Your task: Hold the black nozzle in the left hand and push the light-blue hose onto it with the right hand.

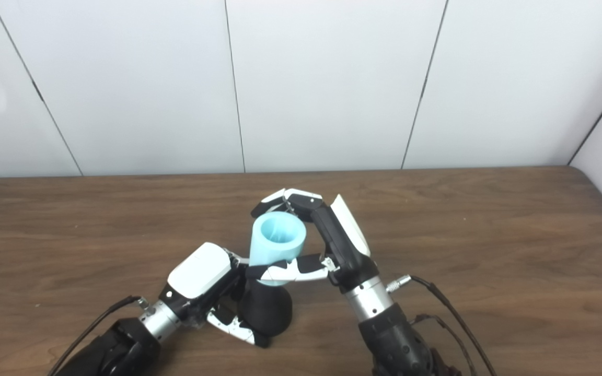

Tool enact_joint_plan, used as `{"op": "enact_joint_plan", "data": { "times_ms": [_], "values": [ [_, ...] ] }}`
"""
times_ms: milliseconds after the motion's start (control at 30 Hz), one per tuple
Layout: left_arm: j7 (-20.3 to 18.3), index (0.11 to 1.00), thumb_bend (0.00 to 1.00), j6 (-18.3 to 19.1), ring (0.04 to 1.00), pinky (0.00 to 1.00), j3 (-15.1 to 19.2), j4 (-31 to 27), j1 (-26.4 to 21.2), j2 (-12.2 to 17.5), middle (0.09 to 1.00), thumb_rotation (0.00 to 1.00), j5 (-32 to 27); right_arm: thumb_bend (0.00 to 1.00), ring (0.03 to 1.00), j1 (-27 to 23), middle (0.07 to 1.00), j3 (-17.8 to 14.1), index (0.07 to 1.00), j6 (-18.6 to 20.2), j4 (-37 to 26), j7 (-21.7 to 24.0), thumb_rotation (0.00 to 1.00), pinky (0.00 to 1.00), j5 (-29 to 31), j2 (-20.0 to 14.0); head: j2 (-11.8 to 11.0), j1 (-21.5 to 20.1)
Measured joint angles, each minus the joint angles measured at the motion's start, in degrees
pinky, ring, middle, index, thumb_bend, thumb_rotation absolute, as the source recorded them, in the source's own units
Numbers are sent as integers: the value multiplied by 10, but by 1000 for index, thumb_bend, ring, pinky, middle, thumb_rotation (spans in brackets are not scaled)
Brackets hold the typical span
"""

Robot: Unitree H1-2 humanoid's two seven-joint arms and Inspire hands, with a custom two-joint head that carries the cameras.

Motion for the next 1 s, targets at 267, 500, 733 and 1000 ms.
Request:
{"op": "enact_joint_plan", "data": {
  "times_ms": [267, 500, 733, 1000],
  "values": [
    [0, 497, 516, -2, 238, 185, 0, 0, 0, 0, 409, 0, -1, 509, 385, 4, 487, 0, 552, 31, -15, 8, 0, 307, 10, 1, -1, 4],
    [-3, 519, 499, -3, 362, 204, 0, 0, 0, 0, 455, 0, -3, 508, 377, 6, 487, 4, 557, 11, -8, 4, 0, 297, 5, 1, -4, 10],
    [-4, 521, 496, -3, 361, 187, 0, 0, 0, 0, 444, 0, -3, 509, 379, 4, 495, 8, 551, -61, 27, -24, 0, 294, -16, 3, -8, 16],
    [-4, 518, 498, -3, 370, 192, -1, 0, 0, 0, 449, 0, -3, 512, 383, 0, 508, 15, 530, -166, 76, -75, 0, 303, -90, 4, -13, 19]
  ]
}}
